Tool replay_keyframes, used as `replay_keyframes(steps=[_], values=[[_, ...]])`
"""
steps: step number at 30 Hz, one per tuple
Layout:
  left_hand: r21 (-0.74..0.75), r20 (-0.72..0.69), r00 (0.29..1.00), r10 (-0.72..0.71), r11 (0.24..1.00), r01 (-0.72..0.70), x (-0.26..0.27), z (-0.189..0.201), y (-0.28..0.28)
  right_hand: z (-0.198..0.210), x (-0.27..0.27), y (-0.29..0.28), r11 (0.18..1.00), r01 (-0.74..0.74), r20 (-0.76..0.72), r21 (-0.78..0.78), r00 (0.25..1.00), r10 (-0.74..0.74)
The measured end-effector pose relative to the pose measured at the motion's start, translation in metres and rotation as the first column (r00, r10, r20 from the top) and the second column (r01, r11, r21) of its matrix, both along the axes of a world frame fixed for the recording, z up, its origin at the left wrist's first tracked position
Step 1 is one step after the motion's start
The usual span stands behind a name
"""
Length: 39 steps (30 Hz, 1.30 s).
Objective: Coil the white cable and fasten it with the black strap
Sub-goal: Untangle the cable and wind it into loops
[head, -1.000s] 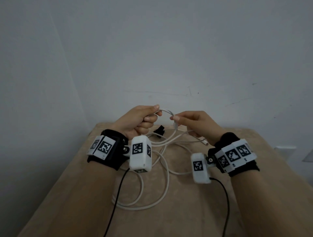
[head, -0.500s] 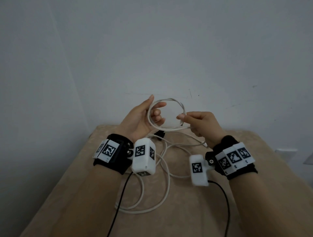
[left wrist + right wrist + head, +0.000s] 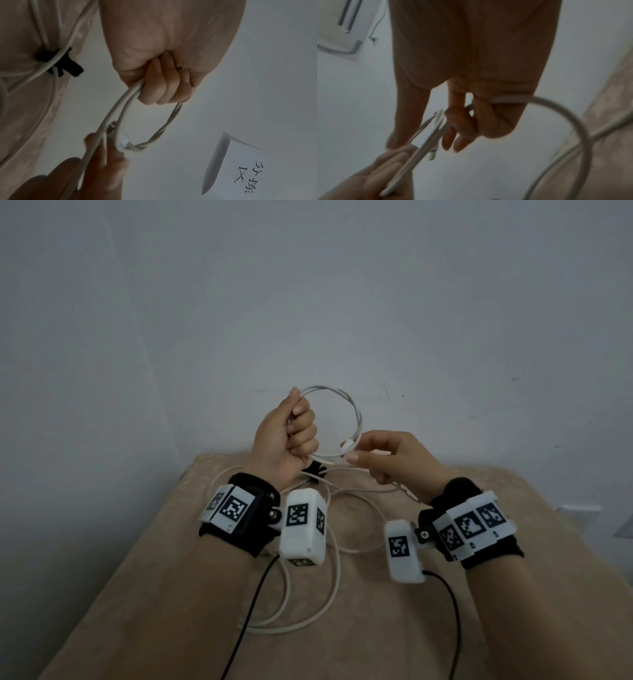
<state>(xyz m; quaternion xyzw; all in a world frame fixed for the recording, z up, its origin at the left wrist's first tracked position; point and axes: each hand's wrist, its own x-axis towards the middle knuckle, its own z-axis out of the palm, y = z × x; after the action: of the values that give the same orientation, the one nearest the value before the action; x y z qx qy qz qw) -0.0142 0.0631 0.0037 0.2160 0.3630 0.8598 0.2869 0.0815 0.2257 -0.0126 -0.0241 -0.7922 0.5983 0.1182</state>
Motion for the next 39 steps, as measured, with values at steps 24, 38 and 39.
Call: replay_keyframes(steps=[24,38,39], values=[[-0.095,0.036,0.999,0.04,0.995,-0.036,-0.021,0.004,-0.031,-0.01,0.008,0.05,0.896,0.269,-0.109,-0.353,0.939,-0.325],[-0.313,-0.079,0.994,-0.08,0.948,0.052,-0.014,-0.002,-0.019,-0.001,0.004,0.037,0.907,0.358,-0.076,-0.221,0.921,-0.382],[-0.331,-0.087,0.992,-0.089,0.942,0.056,-0.013,-0.003,-0.018,0.0,0.004,0.036,0.917,0.341,-0.07,-0.208,0.93,-0.361]])
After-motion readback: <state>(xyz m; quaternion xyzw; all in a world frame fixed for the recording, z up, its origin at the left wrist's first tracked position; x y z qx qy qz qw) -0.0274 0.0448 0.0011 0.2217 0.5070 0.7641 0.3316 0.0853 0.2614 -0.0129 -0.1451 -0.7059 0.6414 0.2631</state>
